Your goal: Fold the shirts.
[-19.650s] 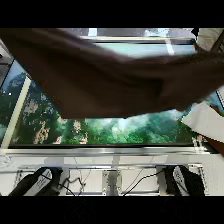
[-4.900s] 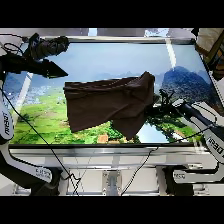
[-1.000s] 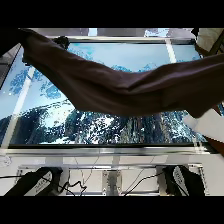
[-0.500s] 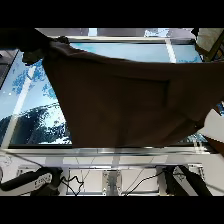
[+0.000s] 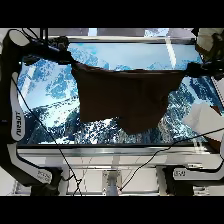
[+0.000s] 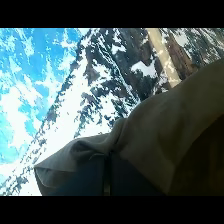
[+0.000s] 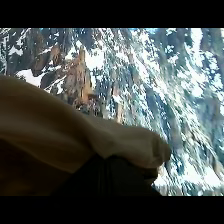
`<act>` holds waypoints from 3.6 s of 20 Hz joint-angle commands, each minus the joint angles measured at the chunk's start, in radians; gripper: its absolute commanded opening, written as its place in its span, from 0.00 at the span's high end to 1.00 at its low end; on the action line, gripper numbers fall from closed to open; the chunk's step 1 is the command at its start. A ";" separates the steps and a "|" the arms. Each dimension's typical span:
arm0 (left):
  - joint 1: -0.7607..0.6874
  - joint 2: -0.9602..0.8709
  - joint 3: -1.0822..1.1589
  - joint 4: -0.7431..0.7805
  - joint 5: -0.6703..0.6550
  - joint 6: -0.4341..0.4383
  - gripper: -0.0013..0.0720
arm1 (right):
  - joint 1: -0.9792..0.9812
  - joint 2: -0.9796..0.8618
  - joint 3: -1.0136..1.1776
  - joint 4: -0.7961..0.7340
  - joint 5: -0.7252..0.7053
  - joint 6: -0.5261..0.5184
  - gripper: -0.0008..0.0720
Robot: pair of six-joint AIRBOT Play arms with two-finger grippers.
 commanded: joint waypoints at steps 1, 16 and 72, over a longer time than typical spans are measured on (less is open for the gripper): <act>0.000 -0.078 0.001 0.007 0.145 0.031 0.97 | 0.072 -0.106 -0.031 -0.003 -0.204 -0.011 0.96; 0.000 -0.060 0.029 0.001 0.175 0.088 0.33 | 0.111 -0.080 -0.008 0.000 -0.318 -0.014 0.48; -0.151 0.326 0.020 -0.048 -0.206 0.307 0.97 | 0.133 0.322 0.074 -0.020 0.188 -0.237 0.96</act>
